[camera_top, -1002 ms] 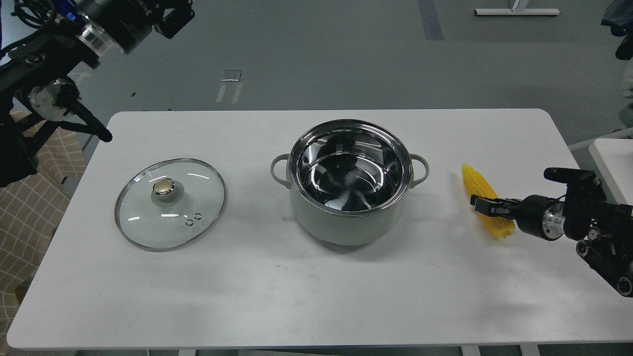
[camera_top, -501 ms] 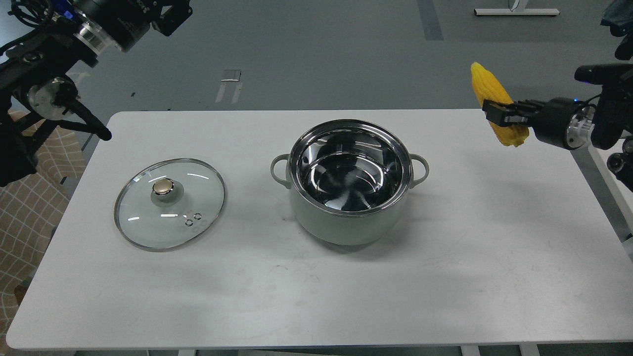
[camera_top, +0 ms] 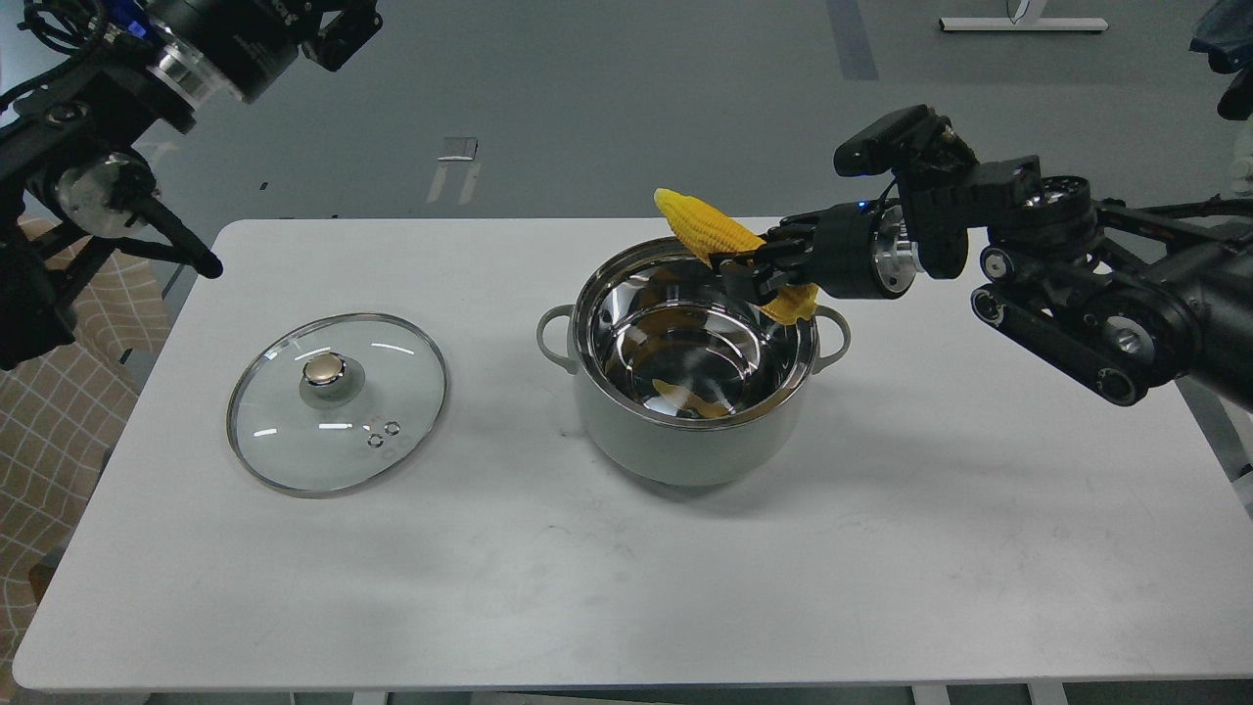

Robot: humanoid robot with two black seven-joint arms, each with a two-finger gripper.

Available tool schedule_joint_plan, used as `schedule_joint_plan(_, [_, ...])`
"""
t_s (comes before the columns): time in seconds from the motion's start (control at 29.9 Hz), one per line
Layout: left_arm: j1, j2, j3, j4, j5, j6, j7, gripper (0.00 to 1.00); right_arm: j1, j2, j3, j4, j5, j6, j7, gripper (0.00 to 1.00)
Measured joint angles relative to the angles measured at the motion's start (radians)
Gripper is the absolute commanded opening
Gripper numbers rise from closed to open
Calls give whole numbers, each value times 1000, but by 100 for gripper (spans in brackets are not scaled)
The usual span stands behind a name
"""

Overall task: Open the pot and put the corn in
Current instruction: 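Lower the corn into the pot with the right gripper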

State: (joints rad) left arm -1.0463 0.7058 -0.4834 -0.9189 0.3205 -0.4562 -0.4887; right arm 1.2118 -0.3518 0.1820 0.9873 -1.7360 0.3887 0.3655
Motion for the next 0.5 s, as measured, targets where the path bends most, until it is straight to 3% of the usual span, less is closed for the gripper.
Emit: schedule_joint_plan(0.5, [1, -4, -3, 0, 0, 1, 0, 91, -18, 82, -51, -33, -1, 5, -14, 19])
